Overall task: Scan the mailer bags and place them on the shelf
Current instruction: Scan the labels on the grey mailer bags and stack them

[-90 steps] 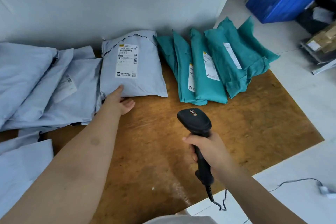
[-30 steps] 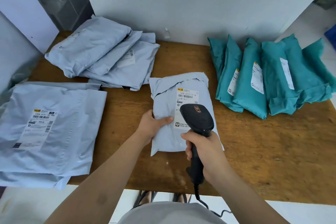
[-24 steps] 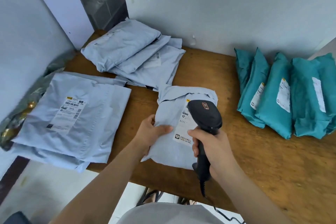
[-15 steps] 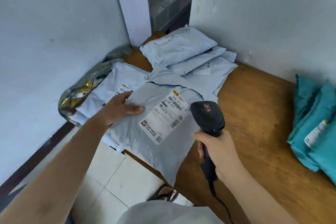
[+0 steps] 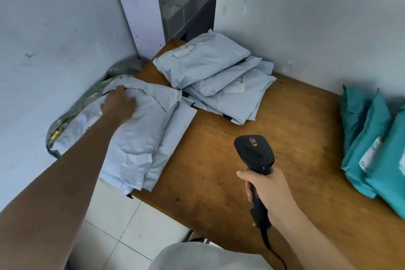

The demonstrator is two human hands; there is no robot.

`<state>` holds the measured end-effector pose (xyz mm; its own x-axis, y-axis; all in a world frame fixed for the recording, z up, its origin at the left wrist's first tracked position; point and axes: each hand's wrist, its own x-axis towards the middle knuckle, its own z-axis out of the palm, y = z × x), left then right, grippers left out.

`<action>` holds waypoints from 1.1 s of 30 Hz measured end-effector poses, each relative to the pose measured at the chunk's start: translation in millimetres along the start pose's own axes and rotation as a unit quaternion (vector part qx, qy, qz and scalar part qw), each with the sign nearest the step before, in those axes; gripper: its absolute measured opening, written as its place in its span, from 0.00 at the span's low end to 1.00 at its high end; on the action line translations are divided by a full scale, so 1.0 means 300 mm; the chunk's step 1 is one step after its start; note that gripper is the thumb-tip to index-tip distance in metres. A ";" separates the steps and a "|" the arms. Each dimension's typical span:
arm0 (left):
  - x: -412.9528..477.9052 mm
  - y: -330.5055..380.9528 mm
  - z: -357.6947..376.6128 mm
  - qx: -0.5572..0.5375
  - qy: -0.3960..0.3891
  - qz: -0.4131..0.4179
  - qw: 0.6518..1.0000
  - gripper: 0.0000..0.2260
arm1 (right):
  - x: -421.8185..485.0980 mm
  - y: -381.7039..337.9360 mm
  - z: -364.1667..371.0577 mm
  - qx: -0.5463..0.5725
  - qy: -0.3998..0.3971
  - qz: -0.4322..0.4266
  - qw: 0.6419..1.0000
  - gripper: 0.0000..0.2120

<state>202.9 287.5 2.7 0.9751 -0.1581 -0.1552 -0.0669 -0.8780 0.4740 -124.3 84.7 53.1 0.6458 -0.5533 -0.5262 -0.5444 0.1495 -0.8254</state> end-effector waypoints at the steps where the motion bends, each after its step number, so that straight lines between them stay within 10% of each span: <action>1: -0.002 0.055 0.025 0.002 0.004 0.016 1.000 0.23 | 0.004 -0.003 -0.011 0.000 0.014 0.003 1.000 0.21; 6: 0.071 0.306 0.102 -0.102 0.008 0.107 0.989 0.16 | 0.031 -0.031 -0.056 0.015 0.082 0.014 0.996 0.19; 10: 0.171 0.462 0.159 -0.343 -0.064 -0.089 0.933 0.14 | 0.050 -0.057 -0.080 0.024 0.114 0.020 0.993 0.16; 16: 0.321 0.496 0.276 -0.333 -0.197 -0.212 0.897 0.42 | 0.052 -0.057 -0.113 0.012 0.147 0.042 0.988 0.18; 23: 0.308 0.531 0.299 -0.330 -0.338 -0.180 0.863 0.11 | 0.058 -0.032 -0.104 0.056 0.169 0.084 0.980 0.15; 28: 0.235 0.588 0.283 -0.535 -0.280 -0.173 0.778 0.16 | 0.050 -0.034 -0.098 0.054 0.163 0.069 0.983 0.14; 33: -0.083 0.655 0.294 -0.605 -0.187 -0.110 0.766 0.14 | 0.025 -0.032 -0.132 0.070 0.181 0.047 0.980 0.15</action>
<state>146.9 79.0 23.2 0.7910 -0.3835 -0.4766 0.5553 0.1230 0.8225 -135.4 46.7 65.1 0.3503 -0.7823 -0.5151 -0.4975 0.3106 -0.8100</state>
